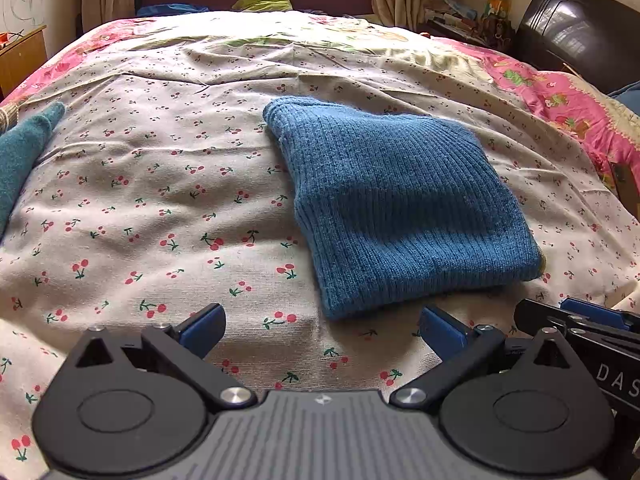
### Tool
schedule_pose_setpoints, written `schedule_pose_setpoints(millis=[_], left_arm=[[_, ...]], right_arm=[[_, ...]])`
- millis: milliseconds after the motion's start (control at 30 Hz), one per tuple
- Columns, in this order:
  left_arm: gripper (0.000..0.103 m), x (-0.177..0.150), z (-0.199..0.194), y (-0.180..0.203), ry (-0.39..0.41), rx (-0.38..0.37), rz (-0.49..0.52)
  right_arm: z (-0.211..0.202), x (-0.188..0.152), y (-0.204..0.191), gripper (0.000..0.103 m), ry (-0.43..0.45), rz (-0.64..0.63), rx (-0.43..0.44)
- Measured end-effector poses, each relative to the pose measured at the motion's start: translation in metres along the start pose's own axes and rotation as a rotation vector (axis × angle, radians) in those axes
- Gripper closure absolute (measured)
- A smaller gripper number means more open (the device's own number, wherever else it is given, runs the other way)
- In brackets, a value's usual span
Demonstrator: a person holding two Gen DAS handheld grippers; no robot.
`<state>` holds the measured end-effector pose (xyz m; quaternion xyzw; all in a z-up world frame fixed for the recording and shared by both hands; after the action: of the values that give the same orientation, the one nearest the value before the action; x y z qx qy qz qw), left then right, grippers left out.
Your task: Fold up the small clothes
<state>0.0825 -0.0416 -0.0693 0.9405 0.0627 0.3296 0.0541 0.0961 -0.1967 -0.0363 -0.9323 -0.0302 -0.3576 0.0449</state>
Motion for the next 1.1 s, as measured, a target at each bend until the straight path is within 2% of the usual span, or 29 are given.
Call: schedule_pose_setpoints(millis=[567,1100], left_arm=[[0.000,-0.0012,0.0013,0.0072,-0.045,0.042,0.034],[0.000,0.0025,-0.0028,0.0056,-0.018,0.075,0.047]], right_arm=[[0.0028,-0.0026,0.0052,0.057,-0.028,0.031,0.004],[0.0059,-0.0074,0.0053,0.055,-0.048,0.039,0.006]])
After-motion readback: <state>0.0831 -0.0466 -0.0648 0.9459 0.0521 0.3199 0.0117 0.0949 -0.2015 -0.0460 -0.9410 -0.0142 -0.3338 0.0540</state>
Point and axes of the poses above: each gripper's, at about its wrist camera, not at the fingertips, and z roughly the way its jaws point, y to its right, x to its top, the point moved 4 cm from there along z, roughly the way its jaws point, and after that the axes turned 2 degrees about -z, right-handed, at the moved point
